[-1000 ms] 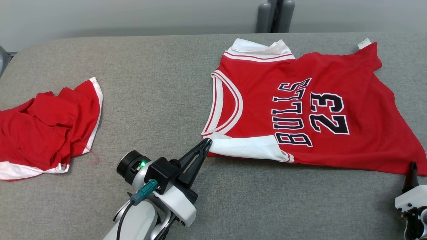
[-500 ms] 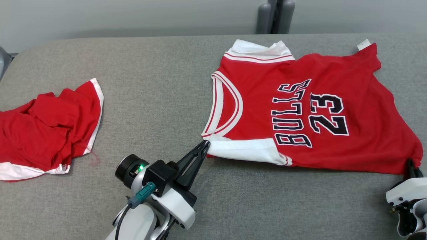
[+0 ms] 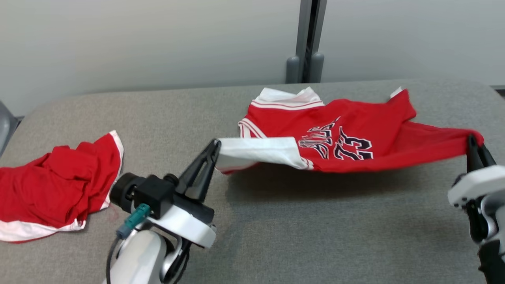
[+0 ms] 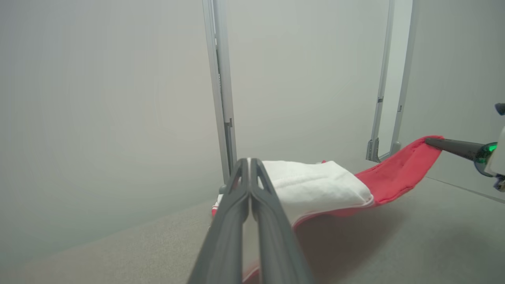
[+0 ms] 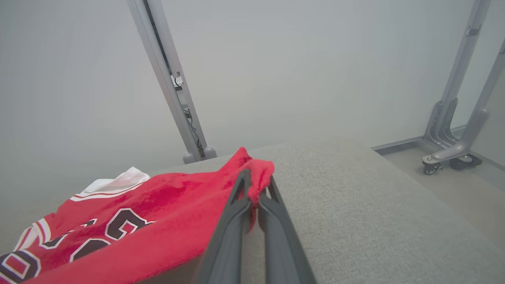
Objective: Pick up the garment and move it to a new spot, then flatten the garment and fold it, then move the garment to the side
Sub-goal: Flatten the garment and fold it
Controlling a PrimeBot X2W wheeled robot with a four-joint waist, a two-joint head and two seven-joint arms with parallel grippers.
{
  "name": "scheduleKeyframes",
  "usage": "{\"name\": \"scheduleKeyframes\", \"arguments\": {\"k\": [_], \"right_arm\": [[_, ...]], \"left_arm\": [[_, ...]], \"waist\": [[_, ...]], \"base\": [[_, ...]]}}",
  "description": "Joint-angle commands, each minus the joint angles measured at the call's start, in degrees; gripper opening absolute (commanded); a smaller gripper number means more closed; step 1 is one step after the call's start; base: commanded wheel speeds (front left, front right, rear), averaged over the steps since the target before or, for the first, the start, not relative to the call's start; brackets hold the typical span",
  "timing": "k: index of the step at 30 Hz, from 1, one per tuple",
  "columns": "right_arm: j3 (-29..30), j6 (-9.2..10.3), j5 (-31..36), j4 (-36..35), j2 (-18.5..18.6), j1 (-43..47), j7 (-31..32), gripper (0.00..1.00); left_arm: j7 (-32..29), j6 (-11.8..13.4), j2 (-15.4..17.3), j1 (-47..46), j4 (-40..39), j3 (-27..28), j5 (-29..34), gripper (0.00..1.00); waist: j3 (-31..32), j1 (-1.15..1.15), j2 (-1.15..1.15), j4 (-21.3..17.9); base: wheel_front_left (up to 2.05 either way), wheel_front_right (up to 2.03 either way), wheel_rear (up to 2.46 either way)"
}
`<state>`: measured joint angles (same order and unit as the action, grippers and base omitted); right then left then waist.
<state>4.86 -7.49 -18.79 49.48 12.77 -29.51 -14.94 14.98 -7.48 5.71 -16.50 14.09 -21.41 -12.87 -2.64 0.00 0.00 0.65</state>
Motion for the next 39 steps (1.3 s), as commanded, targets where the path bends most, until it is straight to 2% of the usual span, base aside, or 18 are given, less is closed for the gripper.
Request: {"name": "scheduleKeyframes", "arguments": {"k": [1,6,11,14,23,25,26,29,34,35,39], "right_arm": [[-2.06,0.00,0.17,-0.68,1.05,-1.99,0.92,0.00],[-8.05,0.00,-0.43,-2.53,3.40,-8.91,4.07,0.00],[-15.25,0.00,-3.20,-2.69,3.32,-16.50,9.89,0.00],[-18.78,0.00,-3.05,-0.75,4.58,-21.04,12.70,0.00],[-22.92,0.00,-3.61,4.04,4.13,-30.36,14.33,0.00],[-23.51,0.00,-4.23,4.83,3.76,-32.92,14.92,0.00],[-23.44,0.00,-4.89,5.22,3.85,-36.81,15.48,0.00],[-23.22,0.00,-4.54,5.89,3.97,-43.08,14.99,0.00],[-21.12,0.00,-2.77,8.32,3.05,-54.63,10.25,0.00],[-19.17,0.00,-1.75,10.30,2.43,-58.81,6.94,0.00],[-14.71,0.00,1.28,13.54,0.99,-66.54,0.86,0.00]], "left_arm": [[0.20,0.01,-0.03,-1.26,-0.59,1.56,-0.17,0.00],[0.19,0.01,0.85,-6.35,-0.46,4.96,0.74,0.00],[-0.26,0.01,2.57,-14.20,4.20,5.98,-0.17,0.00],[-1.90,0.01,3.43,-19.72,7.35,6.66,-1.78,0.00],[-6.69,0.03,5.13,-30.32,12.64,7.51,-2.79,0.00],[-7.97,0.03,5.63,-33.45,13.68,5.93,-2.53,0.00],[-9.25,0.03,7.57,-38.17,14.12,3.32,-1.83,0.00],[-10.19,0.04,10.20,-46.01,15.13,-0.22,-2.00,0.00],[-8.17,0.04,12.64,-60.36,19.11,-1.60,-2.36,0.00],[-4.87,0.79,12.81,-65.92,21.45,-1.15,-0.89,0.00],[-0.32,4.62,11.60,-76.27,24.96,0.16,1.89,0.00]], "waist": [[2.23,0.00,0.00,-1.32],[3.65,0.00,0.00,-2.36],[4.60,0.00,0.00,-3.85],[4.82,0.00,0.00,-4.40],[2.73,0.00,0.00,-5.11],[0.90,0.00,0.00,-5.09],[-2.51,0.00,0.00,-4.98],[-8.32,0.00,0.00,-4.78],[-17.99,0.00,0.00,-4.42],[-21.00,0.00,0.00,-4.37],[-26.03,0.00,0.00,-4.04]], "base": [[0.00,0.00,0.00],[0.00,0.00,0.00],[0.00,0.00,0.00],[0.00,0.00,0.00],[0.00,0.00,0.00],[0.00,0.00,0.00],[0.00,0.00,0.00],[0.00,0.00,0.00],[0.00,0.00,0.00],[0.00,0.00,0.00],[0.00,0.00,0.00]]}}
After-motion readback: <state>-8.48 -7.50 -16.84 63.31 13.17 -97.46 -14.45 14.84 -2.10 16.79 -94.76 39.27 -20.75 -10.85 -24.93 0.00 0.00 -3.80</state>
